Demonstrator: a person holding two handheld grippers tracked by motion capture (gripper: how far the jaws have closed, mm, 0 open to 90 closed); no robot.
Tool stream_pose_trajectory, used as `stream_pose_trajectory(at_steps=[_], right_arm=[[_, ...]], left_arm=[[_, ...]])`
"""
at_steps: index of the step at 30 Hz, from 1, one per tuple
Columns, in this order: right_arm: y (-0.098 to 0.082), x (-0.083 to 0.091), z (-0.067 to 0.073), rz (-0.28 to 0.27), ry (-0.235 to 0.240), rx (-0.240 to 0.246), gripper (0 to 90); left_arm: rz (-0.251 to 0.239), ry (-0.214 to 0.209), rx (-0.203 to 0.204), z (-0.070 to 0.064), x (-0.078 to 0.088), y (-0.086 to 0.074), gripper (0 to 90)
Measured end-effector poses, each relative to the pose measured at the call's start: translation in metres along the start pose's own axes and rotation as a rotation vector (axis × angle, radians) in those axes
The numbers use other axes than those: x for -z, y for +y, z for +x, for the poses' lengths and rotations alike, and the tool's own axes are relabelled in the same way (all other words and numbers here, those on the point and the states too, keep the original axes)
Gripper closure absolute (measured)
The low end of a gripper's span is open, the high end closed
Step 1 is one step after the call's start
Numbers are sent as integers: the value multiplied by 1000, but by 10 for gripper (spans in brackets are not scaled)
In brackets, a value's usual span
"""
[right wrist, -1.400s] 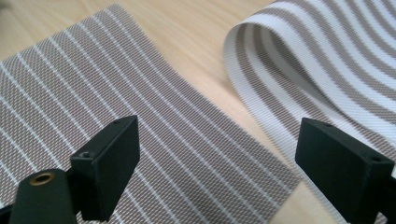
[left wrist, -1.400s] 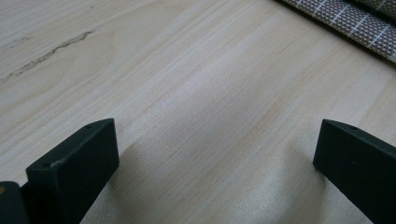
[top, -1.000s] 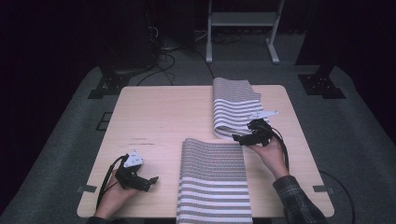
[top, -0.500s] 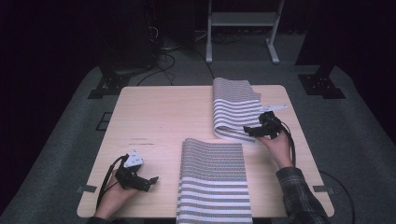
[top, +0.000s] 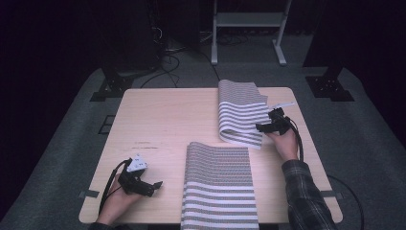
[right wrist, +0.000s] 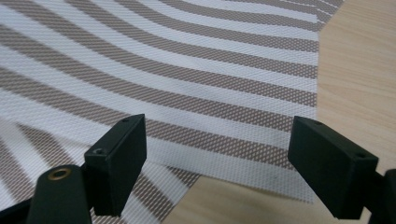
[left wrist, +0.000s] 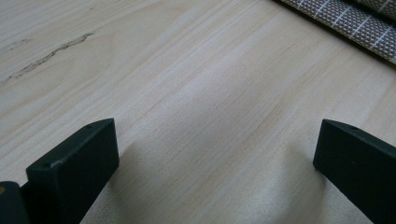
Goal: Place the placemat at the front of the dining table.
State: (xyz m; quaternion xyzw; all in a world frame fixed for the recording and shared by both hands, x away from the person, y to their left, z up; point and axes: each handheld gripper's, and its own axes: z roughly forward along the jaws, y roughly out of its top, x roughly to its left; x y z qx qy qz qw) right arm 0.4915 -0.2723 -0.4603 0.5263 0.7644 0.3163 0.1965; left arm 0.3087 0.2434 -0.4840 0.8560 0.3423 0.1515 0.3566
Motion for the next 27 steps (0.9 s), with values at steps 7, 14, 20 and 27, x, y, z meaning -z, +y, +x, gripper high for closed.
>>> stream_pose_trajectory(at_steps=[7,14,20,27], right_arm=[[-8,-11,-11,32,-31,-44,192],[-8,-11,-11,27,-54,-40,171],[-11,-11,-14,19,-59,-59,183],[-10,-9,-10,19,-33,-35,322]], left_arm=[[1,-2,-3,0,0,0,0],[0,-2,-2,0,0,0,0],[0,-2,-3,0,0,0,0],[0,-2,-3,0,0,0,0]])
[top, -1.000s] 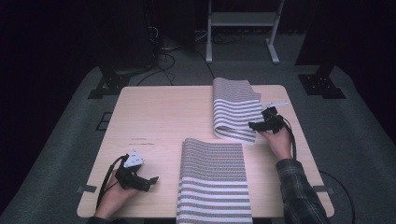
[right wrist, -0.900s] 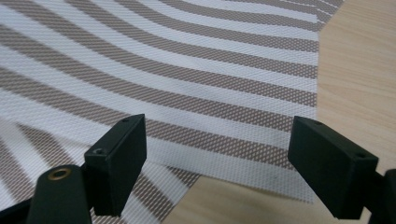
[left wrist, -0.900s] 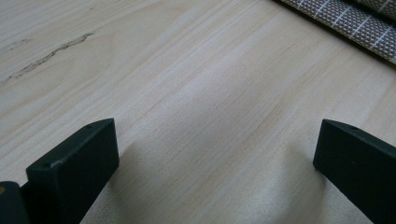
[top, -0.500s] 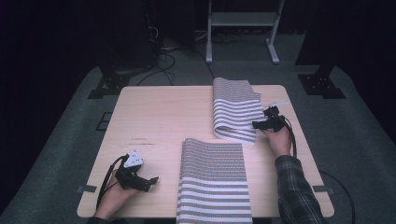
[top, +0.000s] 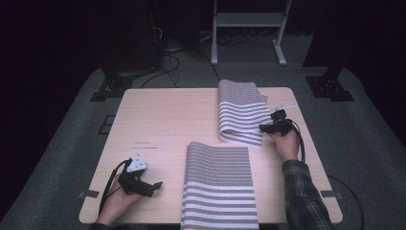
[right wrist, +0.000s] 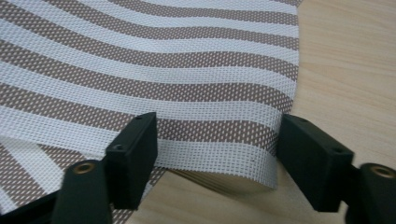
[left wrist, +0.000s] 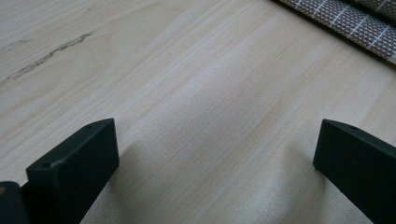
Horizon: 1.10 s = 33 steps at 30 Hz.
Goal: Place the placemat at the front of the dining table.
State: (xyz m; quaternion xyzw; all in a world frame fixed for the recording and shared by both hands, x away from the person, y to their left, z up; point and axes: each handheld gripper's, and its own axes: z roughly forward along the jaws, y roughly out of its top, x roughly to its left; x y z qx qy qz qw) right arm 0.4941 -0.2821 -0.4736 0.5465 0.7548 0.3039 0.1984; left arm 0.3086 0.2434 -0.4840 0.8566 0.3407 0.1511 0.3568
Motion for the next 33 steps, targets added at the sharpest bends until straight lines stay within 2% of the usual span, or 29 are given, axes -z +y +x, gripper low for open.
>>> stream_pose_trajectory(at_steps=[2,3,6,7,8,14,16,33], right_arm=[[0,1,2,1,12,6,402],[1,2,4,-1,37,23,507],[1,3,6,1,80,36,694],[1,3,6,1,80,36,694],[1,4,8,-4,95,43,775],[3,6,12,-17,86,67,840],[6,11,14,-37,86,75,862],[17,35,25,-110,108,107,878]], left_arm=[[1,0,1,0,0,0,0],[0,0,0,0,0,0,0],[0,0,0,0,0,0,0],[0,0,0,0,0,0,0],[0,0,0,0,0,0,0],[0,0,0,0,0,0,0],[0,0,0,0,0,0,0],[1,0,0,0,0,0,0]])
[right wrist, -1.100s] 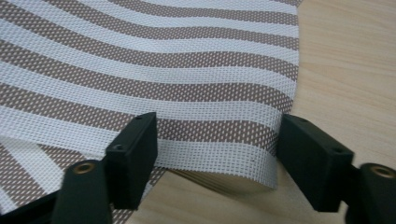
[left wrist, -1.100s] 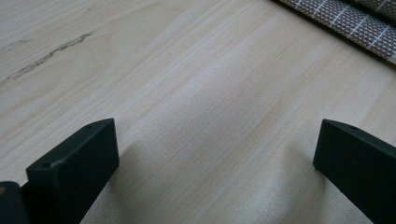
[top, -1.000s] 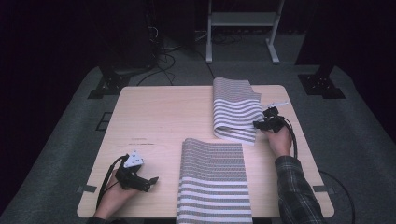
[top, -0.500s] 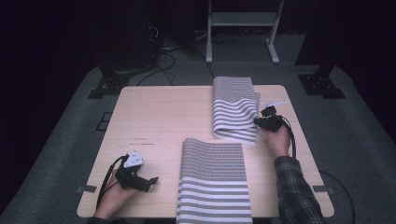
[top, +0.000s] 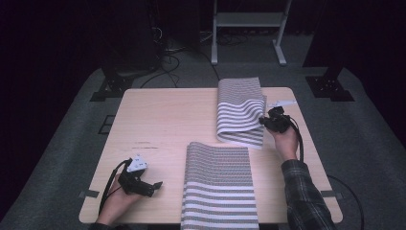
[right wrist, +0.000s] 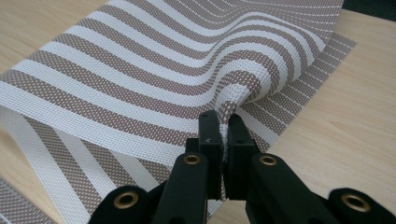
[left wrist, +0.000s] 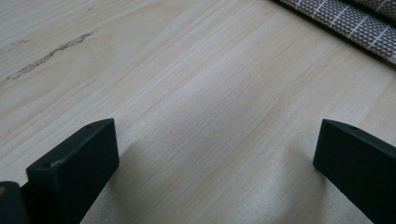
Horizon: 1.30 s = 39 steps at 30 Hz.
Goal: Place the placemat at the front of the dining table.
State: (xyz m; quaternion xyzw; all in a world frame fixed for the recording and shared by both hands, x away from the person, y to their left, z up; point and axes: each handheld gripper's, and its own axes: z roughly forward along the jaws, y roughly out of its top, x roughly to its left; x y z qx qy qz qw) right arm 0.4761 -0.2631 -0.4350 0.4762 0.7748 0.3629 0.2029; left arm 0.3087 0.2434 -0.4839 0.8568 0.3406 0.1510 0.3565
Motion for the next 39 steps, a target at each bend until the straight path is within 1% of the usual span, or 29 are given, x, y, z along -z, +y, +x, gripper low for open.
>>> stream_pose_trajectory(at_steps=[3,5,6,8,12,13,14,15,16,18,19,20,21,22,23,24,26,29,30,32,34,39], right_arm=[[4,3,5,-16,7,8,878],[5,4,5,-16,12,11,878],[11,5,10,-19,17,22,878],[13,6,11,-22,19,28,878],[24,8,21,-41,25,50,878],[25,8,22,-39,33,52,878],[30,8,28,-45,42,62,878],[30,8,28,-45,42,62,878],[34,7,33,-47,48,74,878],[35,7,35,-47,53,78,878],[37,7,38,-57,56,83,879],[41,6,44,-66,70,88,879],[41,6,44,-66,70,88,879],[43,6,48,-69,77,94,879],[43,6,48,-69,77,94,879],[47,5,53,-72,89,101,879],[48,5,55,-75,92,105,879],[55,5,64,-85,110,118,879],[55,5,64,-85,110,118,879],[57,4,68,-94,122,123,880],[59,2,73,-92,137,127,879],[64,-3,86,-94,158,148,880]], left_arm=[[0,0,0,0,0,0,0],[1,0,0,0,0,0,0],[0,0,0,0,0,0,0],[1,0,0,0,0,0,0],[1,0,-1,0,0,0,0],[1,0,0,0,0,0,0],[-2,-1,1,-1,0,0,0],[-2,-1,1,-1,0,0,0],[-1,-1,1,-1,0,0,0],[-1,-1,1,-1,0,0,0],[-2,-1,1,-1,0,0,0],[-2,-1,1,-1,0,0,0],[-1,-1,1,-1,0,0,0],[-2,-1,1,-1,0,0,0],[-2,-1,1,-1,0,0,0],[-2,-1,1,-1,0,0,0],[-1,-1,1,-1,0,0,0],[-1,-1,1,-1,0,0,0],[-1,-1,1,-1,0,0,0],[-1,-1,1,-1,0,0,0],[-2,-1,1,-1,0,0,0],[-1,-1,0,-1,0,0,0]])
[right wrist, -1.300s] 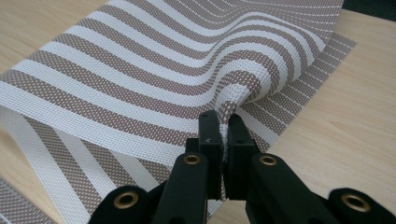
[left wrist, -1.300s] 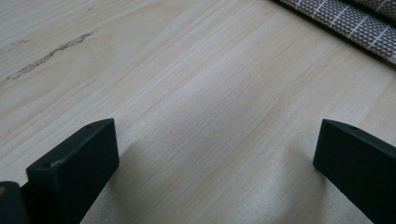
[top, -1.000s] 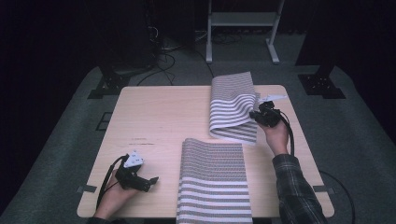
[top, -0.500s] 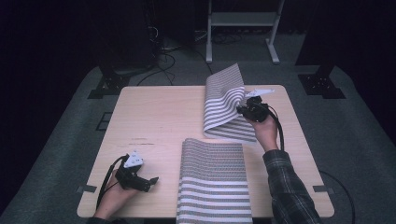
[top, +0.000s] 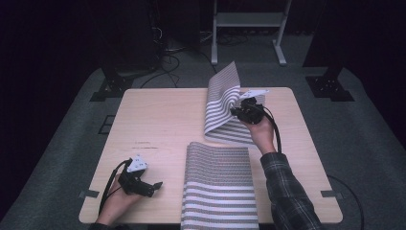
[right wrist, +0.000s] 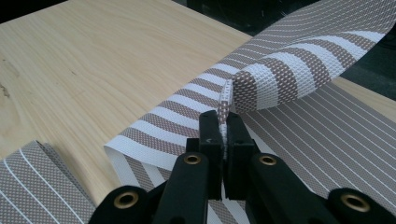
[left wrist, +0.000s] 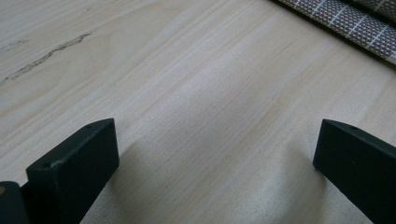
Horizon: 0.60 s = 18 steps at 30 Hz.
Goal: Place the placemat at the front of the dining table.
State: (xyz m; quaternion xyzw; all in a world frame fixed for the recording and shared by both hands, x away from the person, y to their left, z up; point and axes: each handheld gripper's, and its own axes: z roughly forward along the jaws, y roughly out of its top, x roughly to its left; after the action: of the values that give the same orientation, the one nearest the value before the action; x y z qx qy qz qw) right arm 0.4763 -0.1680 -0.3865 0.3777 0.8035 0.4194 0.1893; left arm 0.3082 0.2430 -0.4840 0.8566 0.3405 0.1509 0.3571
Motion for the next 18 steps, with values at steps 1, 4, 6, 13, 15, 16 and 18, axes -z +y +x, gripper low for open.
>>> stream_pose_trajectory(at_steps=[1,4,6,13,15,16,18], right_arm=[[1,-1,2,-1,5,3,879],[8,-6,11,-5,22,23,879],[11,-8,16,-6,28,37,879],[16,-19,28,-9,55,47,879],[18,-23,33,-10,66,49,879],[19,-25,35,-11,71,49,879],[21,-28,40,-9,80,58,879]], left_arm=[[0,0,0,0,0,0,0],[-1,0,1,0,0,0,0],[-1,0,1,0,0,0,0],[1,-4,-2,-1,-1,1,0],[3,-6,-4,-1,-1,1,0],[3,-6,-4,-1,-1,1,0],[3,-6,-5,-1,-1,1,0]])
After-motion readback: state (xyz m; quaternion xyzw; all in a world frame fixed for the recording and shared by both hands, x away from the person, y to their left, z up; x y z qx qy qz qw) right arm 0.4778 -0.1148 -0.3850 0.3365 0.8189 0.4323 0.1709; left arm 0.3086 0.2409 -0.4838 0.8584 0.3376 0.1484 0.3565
